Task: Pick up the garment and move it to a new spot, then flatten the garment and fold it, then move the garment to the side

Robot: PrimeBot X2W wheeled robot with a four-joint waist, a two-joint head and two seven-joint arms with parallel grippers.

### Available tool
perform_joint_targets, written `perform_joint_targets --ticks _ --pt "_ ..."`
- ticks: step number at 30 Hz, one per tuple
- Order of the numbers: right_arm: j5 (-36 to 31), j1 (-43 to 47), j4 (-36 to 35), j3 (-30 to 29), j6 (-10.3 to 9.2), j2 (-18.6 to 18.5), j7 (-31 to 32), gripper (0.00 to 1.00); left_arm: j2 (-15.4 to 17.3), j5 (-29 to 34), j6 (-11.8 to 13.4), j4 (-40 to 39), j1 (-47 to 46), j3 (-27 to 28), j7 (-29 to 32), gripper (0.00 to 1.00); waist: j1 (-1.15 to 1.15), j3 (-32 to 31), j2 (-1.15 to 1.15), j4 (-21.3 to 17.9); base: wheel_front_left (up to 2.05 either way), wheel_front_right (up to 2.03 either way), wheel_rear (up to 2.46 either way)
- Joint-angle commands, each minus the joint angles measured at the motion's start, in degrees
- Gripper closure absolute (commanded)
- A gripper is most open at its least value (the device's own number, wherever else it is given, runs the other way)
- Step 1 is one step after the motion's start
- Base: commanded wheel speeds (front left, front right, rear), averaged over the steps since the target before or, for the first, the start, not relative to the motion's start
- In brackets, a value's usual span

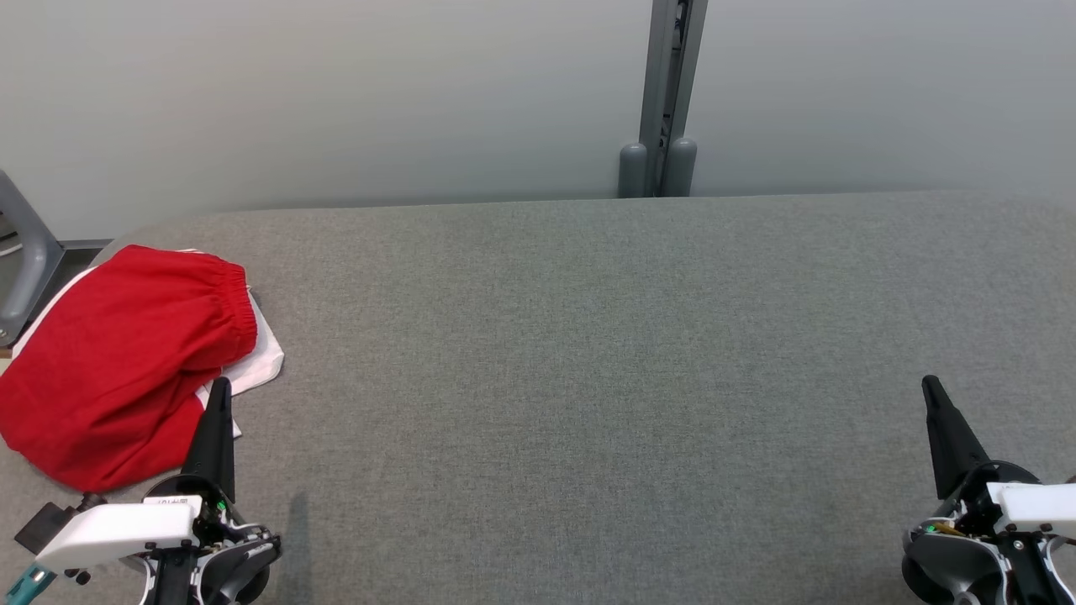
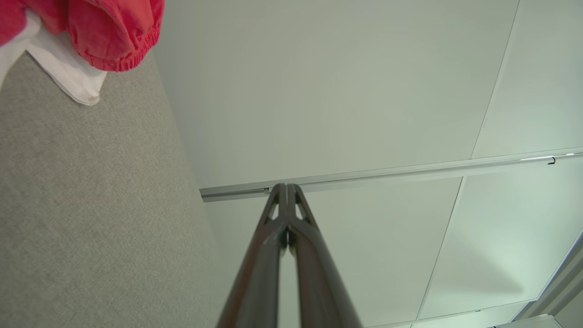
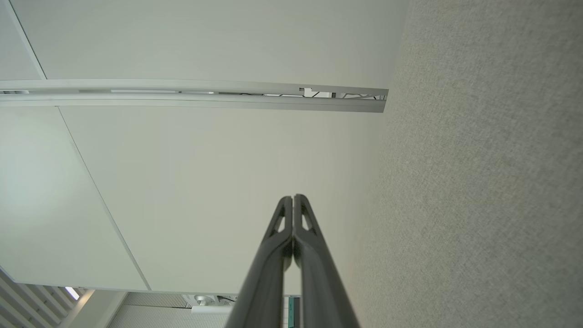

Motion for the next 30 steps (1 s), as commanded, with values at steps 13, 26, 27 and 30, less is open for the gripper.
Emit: perform_joint_targets --ticks 13,26,27,30 --pt "0.1 0.5 -0.2 0.0 0.05 -0.5 0.1 1.0 0.2 0.0 -0.2 -0.1 -0.8 0.1 0.1 1.0 0.0 0.0 0.0 0.0 0.0 0.0 0.0" --pt "0.9 0.4 -0.3 1.7 -0.04 0.5 -1.9 0.0 -0.4 0.8 0.0 0.1 1.1 -1.4 -2.4 0.0 0.0 0.1 0.0 0.1 0.0 0.0 0.0" --pt "0.9 0.4 -0.5 1.9 -0.04 0.4 -2.1 0.0 -0.3 1.0 0.0 -0.1 1.1 -1.5 -2.7 0.0 0.0 0.1 0.0 0.1 0.0 0.0 0.0" --pt "0.6 0.2 -1.1 2.5 -0.04 0.4 -2.8 0.0 -0.3 2.2 0.0 -0.7 1.0 -1.5 -3.5 0.0 0.0 0.1 0.0 0.1 0.0 0.0 0.0"
